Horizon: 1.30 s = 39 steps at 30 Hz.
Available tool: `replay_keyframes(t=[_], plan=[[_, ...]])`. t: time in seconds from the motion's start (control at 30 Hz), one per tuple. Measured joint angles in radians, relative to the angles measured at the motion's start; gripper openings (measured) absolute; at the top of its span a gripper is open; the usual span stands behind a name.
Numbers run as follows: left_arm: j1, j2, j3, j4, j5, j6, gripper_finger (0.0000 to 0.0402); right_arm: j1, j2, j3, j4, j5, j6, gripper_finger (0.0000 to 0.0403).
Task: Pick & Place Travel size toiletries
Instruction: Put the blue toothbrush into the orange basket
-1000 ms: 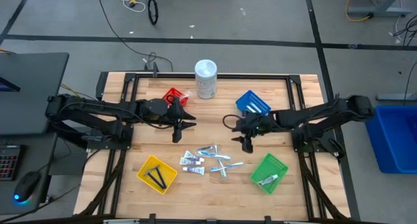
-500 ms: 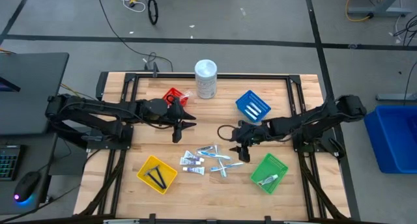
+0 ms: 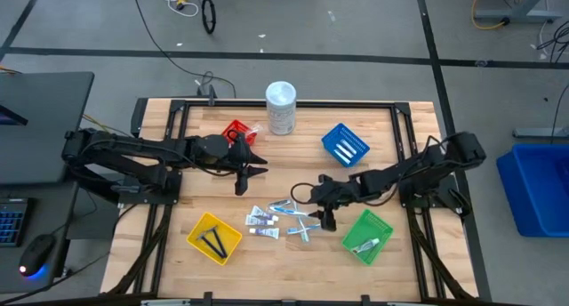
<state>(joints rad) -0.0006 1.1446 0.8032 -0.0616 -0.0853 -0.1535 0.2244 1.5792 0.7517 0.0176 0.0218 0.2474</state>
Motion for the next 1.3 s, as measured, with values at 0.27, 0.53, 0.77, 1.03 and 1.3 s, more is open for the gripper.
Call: replay_keyframes(t=[0.27, 0.53, 0.77, 1.03, 1.3], plan=[[0.0, 0.0, 0.0, 0.0, 0.0, -0.008, 0.0119, 0.013, 0.086, 0.0, 0.026, 0.0, 0.0, 0.0251], [0.0, 0.0, 0.0, -0.001, 0.0, -0.018, 0.0119, 0.015, 0.146, 0.0, 0.062, -0.008, 0.0, 0.0256], [0.0, 0.0, 0.0, -0.001, 0.0, -0.019, 0.0119, 0.015, 0.169, 0.0, 0.068, -0.004, -0.001, 0.0231], [0.0, 0.0, 0.0, -0.001, 0.0, -0.019, 0.0119, 0.014, 0.17, 0.0, 0.068, -0.001, -0.012, 0.017], [0.0, 0.0, 0.0, -0.001, 0.0, -0.015, 0.0119, 0.015, 0.171, 0.0, 0.069, -0.009, -0.012, 0.0104]])
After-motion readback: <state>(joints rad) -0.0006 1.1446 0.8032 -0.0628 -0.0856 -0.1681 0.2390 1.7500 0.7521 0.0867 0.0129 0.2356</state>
